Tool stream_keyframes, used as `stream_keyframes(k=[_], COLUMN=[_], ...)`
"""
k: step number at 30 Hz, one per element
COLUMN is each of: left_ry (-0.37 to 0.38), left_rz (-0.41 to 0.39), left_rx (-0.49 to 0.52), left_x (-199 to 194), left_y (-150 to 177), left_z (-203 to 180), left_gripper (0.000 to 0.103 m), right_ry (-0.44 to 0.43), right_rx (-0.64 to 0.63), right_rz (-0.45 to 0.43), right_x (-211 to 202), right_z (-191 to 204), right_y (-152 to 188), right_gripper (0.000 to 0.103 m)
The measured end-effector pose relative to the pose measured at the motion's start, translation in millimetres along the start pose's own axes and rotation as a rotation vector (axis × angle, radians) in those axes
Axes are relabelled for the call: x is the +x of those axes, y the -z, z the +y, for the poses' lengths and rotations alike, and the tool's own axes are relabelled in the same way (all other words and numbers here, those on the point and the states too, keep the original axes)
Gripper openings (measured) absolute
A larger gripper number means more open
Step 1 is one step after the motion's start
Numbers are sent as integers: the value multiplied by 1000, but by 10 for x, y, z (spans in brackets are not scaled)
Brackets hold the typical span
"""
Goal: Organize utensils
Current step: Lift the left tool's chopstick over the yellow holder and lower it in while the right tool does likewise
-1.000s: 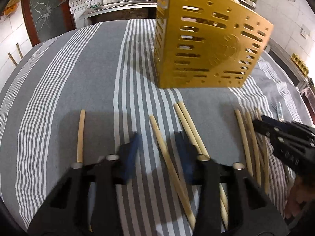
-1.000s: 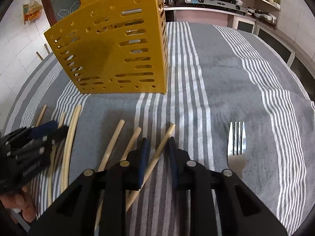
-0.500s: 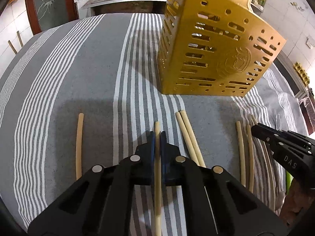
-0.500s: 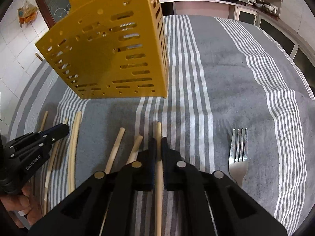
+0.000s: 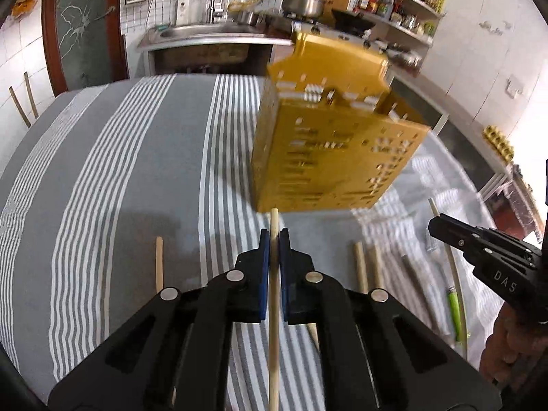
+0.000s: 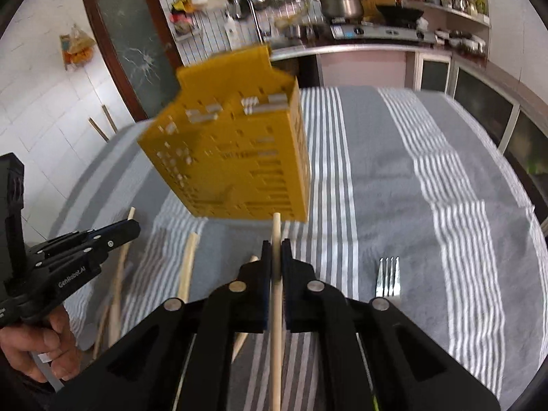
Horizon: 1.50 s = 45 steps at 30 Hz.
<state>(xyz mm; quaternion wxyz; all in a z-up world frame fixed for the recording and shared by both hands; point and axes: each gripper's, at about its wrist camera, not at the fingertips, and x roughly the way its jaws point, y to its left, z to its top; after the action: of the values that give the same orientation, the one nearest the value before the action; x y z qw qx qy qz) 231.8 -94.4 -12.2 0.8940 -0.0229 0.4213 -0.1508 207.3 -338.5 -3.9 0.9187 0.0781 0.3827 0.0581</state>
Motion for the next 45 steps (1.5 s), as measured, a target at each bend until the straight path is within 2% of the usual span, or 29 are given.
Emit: stream_keyframes(k=[11,24,33,45], left_ry=[-32,-24,-12,-23], left_rz=[-96,-189,-279,-374], left_rx=[63,55,75,88], left_x=[-398,-776,-1135,-1396], left_y=[-120,-247,-656,-1206], left_z=[-161,-236,-373,-496], left_gripper=[4,4,4,4], right_ry=[-9,-7,-6,2], right_rx=[-43,-84,-124,-142], right_rz=[-117,-212,-328,-407], right_x=[-410,-783,-1217,-1363], right_z=[6,137,254,325], right_y=[-101,-173,-586,-1139], right_gripper=[6,6,6,6])
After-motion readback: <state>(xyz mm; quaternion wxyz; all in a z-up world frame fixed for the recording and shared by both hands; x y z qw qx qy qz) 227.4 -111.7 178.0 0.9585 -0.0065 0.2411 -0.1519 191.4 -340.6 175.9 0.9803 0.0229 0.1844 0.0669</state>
